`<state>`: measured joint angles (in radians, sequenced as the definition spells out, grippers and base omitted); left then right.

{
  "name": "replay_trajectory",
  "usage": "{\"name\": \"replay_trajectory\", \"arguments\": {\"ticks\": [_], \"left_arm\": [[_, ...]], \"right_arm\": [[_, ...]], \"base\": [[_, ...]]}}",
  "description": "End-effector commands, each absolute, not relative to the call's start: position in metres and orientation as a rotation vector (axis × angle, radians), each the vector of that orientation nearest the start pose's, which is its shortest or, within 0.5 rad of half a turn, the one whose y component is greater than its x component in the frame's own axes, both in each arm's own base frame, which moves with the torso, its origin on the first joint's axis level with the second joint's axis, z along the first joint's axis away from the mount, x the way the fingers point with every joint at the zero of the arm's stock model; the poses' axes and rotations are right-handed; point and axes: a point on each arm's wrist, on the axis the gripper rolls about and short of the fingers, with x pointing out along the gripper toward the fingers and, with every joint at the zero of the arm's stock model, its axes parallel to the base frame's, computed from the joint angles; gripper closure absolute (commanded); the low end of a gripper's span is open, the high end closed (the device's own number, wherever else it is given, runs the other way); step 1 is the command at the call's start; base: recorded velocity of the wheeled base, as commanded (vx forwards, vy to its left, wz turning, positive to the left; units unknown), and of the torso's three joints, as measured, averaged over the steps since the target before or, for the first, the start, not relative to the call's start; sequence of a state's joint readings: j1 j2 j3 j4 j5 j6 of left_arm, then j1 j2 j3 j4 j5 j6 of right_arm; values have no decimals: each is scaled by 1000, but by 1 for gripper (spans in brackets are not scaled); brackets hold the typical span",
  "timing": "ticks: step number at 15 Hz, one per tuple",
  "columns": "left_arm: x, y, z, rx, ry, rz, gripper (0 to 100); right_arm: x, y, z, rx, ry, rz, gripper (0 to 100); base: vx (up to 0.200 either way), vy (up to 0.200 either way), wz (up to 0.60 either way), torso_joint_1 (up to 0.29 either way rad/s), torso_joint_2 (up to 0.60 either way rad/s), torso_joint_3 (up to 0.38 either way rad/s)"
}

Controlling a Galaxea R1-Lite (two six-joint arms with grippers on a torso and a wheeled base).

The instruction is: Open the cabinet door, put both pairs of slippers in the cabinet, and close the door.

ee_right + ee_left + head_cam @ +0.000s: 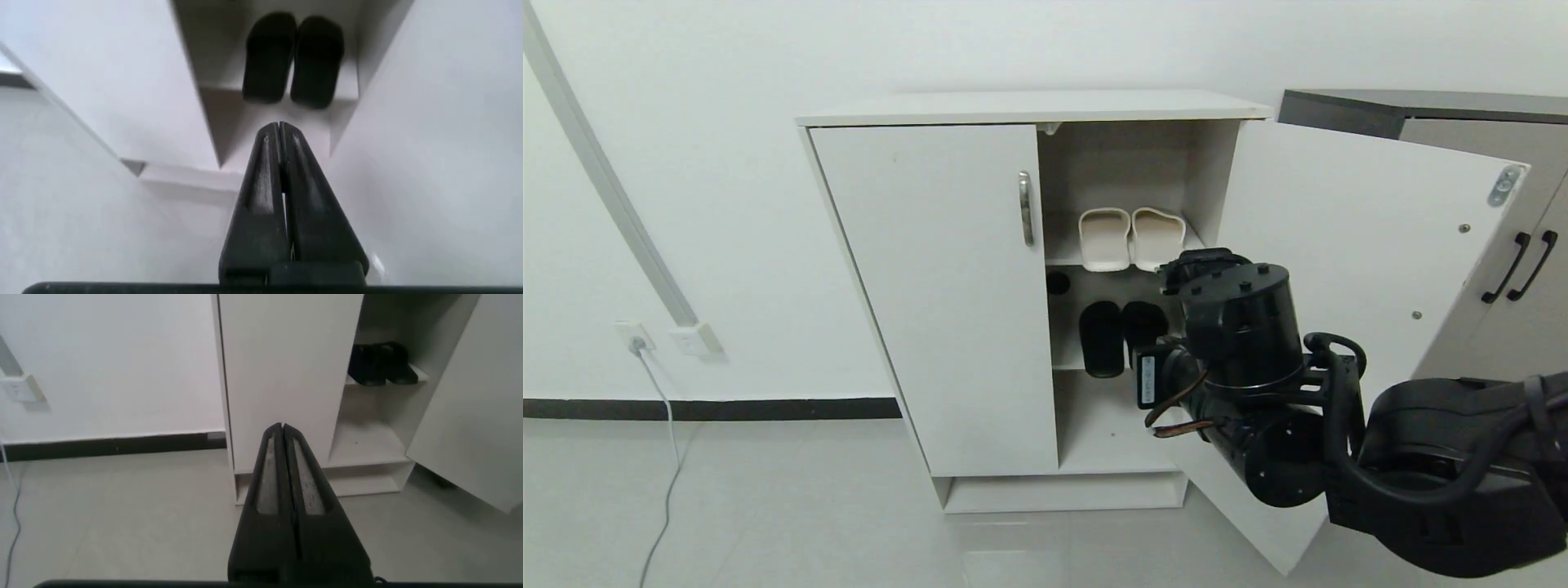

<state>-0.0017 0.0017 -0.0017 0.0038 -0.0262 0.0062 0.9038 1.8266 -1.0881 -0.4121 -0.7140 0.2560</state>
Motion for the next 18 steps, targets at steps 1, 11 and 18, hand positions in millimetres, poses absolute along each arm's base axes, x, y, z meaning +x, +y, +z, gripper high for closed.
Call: {"name": "replay_trajectory", "arguments": {"ticks": [1,11,18], "left_arm": [[-23,-1,76,6,5,-28,100],[-23,-1,76,5,5,-28,100],[-23,-1,76,6,5,-28,100]], "right_arm": [[228,266,189,-4,264,156,100],[228,264,174,-69,294,159,100],[230,264,172,-79,299,154,100]], "base": [[0,0,0,0,0,0],[0,0,0,0,0,0],[0,0,0,0,0,0]]}}
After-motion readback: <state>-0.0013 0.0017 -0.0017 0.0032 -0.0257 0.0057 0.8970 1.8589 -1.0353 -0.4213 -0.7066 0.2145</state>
